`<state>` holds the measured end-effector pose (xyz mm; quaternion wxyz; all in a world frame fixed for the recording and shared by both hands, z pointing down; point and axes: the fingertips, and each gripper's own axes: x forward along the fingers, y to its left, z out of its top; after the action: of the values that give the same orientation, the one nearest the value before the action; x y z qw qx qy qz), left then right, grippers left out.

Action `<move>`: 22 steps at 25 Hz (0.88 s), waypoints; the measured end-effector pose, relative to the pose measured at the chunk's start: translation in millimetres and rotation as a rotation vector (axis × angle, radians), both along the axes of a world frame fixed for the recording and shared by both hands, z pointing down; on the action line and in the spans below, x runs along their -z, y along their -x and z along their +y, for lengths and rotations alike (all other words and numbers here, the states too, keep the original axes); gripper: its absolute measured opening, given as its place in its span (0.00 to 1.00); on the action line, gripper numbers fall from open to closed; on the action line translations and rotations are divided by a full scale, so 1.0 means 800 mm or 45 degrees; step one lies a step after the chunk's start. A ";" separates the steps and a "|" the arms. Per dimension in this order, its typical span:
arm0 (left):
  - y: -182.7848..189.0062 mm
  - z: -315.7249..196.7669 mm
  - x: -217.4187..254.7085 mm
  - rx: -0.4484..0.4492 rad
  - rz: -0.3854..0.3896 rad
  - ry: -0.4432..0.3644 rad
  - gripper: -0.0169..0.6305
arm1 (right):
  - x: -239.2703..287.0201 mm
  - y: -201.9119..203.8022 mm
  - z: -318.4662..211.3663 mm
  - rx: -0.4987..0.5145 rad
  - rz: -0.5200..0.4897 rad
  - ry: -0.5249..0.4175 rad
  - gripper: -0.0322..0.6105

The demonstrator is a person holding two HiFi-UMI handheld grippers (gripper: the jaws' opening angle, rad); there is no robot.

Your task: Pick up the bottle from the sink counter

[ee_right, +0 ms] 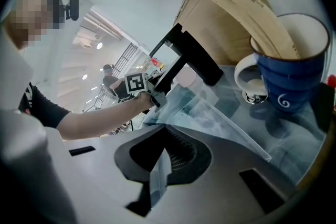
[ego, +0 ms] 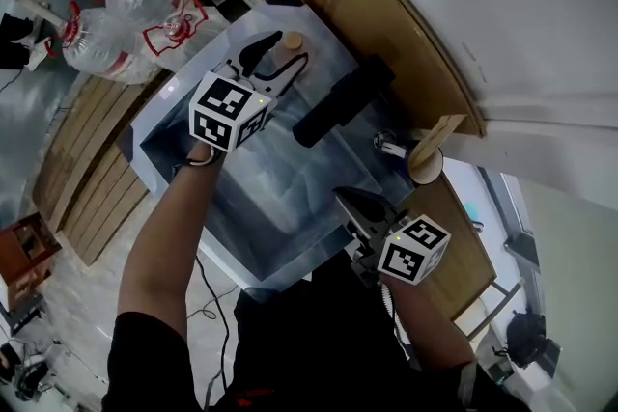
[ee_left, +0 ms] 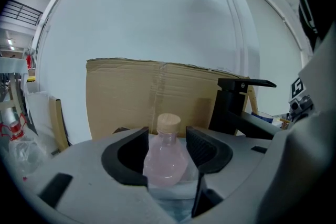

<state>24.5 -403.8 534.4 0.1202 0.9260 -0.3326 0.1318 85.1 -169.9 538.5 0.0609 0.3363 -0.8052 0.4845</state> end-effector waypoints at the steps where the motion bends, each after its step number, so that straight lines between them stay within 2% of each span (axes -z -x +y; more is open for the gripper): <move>1: -0.002 -0.001 -0.001 -0.002 0.000 0.003 0.37 | -0.001 0.000 0.000 0.001 -0.001 0.001 0.05; 13: -0.009 -0.013 -0.007 0.018 -0.040 -0.018 0.34 | -0.004 -0.004 0.004 -0.001 0.003 0.017 0.05; 17: -0.015 -0.012 -0.004 -0.005 -0.093 -0.070 0.27 | -0.006 -0.004 0.004 0.007 0.001 0.013 0.05; 22: -0.016 -0.011 -0.003 -0.005 -0.099 -0.074 0.26 | -0.002 -0.002 0.004 0.001 0.000 0.013 0.05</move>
<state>37.2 -412.8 536.9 0.0799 0.9240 -0.3390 0.1580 86.4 -167.1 539.8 0.0626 0.3357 -0.8030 0.4885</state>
